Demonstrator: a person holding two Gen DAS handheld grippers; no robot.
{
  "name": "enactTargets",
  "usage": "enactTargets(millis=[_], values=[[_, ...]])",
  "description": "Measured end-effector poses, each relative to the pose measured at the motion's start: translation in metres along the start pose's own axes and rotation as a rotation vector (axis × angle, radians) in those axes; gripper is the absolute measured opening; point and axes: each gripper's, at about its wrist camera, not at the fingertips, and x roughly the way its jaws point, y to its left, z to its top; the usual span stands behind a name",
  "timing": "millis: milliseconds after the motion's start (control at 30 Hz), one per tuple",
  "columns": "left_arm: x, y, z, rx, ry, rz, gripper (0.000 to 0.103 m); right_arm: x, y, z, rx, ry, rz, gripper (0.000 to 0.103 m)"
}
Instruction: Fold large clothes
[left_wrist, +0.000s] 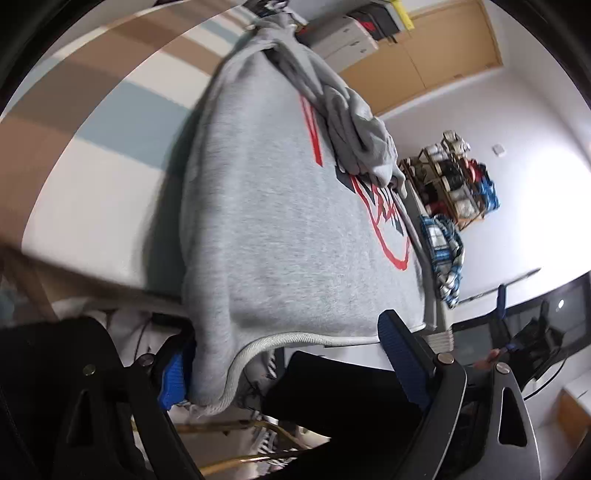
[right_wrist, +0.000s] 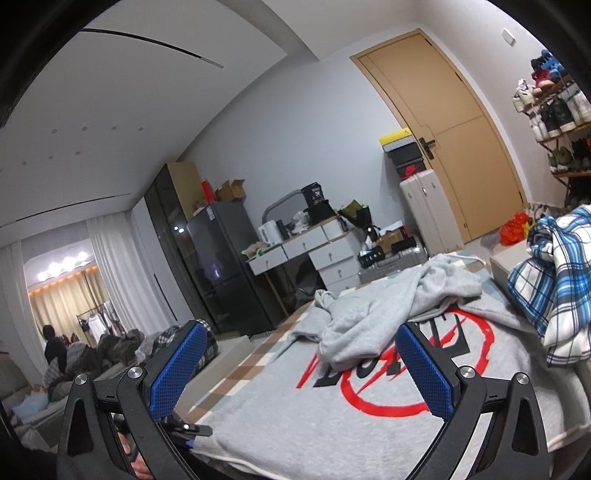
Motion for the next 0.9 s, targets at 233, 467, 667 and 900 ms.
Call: enactTargets(millis=[233, 467, 667, 900], values=[[-0.009, -0.023, -0.008, 0.118, -0.049, -0.041, 0.087, 0.003, 0.004, -0.001, -0.017, 0.01, -0.011, 0.103], [0.003, -0.012, 0.004, 0.033, -0.025, -0.052, 0.088, 0.005, 0.004, -0.002, -0.02, 0.023, -0.023, 0.103], [0.008, -0.013, 0.002, 0.042, -0.002, 0.008, 0.087, 0.008, -0.004, -0.002, 0.015, 0.05, -0.032, 0.103], [0.002, 0.005, -0.005, -0.066, -0.02, 0.101, 0.057, -0.016, -0.045, 0.008, 0.218, 0.002, -0.075, 0.103]])
